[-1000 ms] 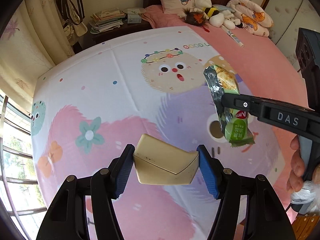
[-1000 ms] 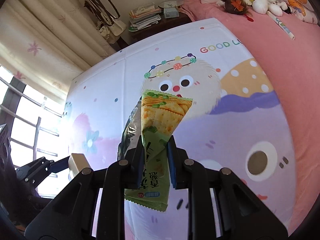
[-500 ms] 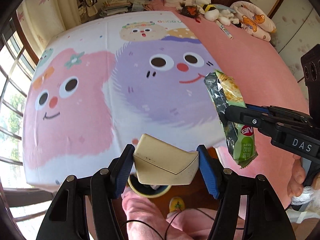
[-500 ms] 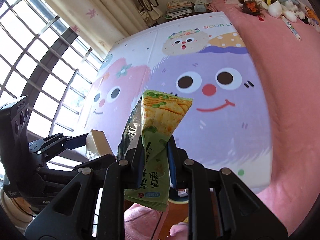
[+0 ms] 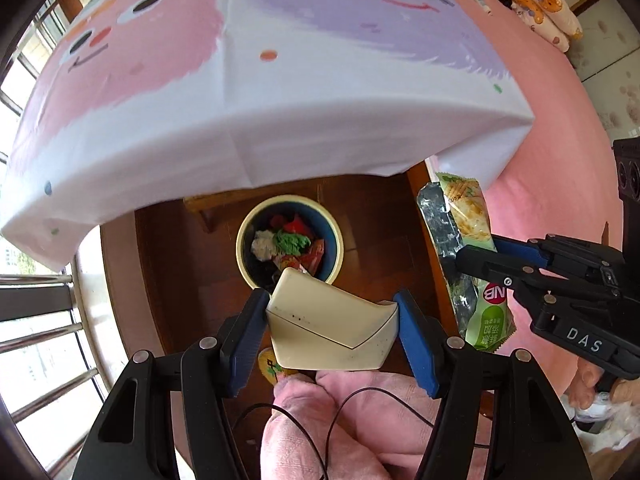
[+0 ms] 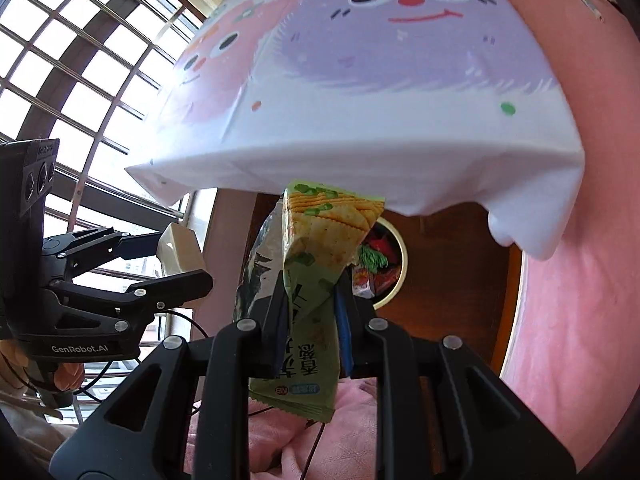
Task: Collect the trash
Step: 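Carry the beige box and green cracker bag over the trash bin and release them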
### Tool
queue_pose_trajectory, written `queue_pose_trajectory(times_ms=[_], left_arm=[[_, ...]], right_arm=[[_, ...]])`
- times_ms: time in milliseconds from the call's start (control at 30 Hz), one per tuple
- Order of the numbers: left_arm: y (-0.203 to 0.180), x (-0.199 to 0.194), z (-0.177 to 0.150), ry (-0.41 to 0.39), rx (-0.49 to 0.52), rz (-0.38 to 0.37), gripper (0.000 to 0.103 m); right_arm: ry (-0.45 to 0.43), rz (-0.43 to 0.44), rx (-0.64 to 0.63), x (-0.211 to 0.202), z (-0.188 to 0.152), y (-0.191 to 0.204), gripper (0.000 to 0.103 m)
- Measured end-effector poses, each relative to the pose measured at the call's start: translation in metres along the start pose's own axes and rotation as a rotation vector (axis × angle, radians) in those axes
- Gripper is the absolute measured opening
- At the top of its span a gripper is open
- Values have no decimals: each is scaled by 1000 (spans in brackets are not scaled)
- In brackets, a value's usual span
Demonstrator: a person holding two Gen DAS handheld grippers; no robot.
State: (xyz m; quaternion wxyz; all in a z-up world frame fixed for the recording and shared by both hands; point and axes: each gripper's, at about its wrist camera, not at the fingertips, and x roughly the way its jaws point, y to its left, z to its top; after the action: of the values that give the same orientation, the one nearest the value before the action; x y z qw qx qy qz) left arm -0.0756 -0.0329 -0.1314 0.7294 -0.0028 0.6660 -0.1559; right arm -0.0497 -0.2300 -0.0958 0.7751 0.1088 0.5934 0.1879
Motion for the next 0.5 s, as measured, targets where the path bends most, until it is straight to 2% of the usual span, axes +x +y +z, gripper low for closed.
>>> queue_pose_trajectory(times_ms=[133, 200, 400, 500], left_arm=[[14, 52, -16, 20, -17, -24, 64], [25, 86, -13, 21, -15, -24, 64], [47, 190, -8, 4, -5, 19, 64], [55, 230, -8, 11, 10, 35, 65]], right_arm=[[90, -42, 33, 62, -26, -11, 18], [125, -56, 63, 101, -39, -23, 18], [183, -104, 172, 229, -66, -75, 18], [178, -116, 191, 280, -75, -97, 18]])
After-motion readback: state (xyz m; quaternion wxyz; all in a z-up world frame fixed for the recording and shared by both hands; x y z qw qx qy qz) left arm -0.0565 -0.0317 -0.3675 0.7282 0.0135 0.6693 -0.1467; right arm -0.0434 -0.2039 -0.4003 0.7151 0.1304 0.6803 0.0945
